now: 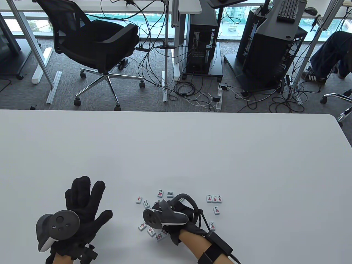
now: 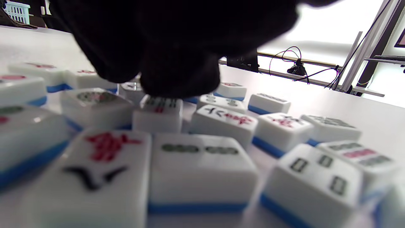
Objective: Mahjong suit sorting
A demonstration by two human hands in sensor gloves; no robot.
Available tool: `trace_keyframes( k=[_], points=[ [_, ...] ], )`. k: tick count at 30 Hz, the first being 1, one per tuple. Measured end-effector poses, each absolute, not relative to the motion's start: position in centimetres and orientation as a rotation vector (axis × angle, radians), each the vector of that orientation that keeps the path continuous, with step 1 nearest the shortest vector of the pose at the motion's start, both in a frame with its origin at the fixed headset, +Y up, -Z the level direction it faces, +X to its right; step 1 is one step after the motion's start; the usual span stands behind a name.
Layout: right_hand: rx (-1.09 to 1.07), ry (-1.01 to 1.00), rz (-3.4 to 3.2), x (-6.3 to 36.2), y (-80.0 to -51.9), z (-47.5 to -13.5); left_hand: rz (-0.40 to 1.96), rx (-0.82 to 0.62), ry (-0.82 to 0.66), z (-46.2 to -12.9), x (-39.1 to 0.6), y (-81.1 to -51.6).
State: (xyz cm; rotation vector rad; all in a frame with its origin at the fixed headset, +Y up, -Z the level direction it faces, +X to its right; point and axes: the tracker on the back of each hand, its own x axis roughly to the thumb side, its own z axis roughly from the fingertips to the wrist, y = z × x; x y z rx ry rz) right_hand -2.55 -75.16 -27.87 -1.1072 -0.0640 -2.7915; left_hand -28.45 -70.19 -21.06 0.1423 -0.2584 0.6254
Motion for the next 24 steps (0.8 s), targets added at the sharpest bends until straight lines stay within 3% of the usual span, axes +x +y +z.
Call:
trace_keyframes(
  k=[24],
  points=[
    [-0.996, -0.156, -2.772, -3.4, -75.6, -28.8, 0.619, 0.136, -0.259, -21.1, -28.4, -70.2]
  ],
)
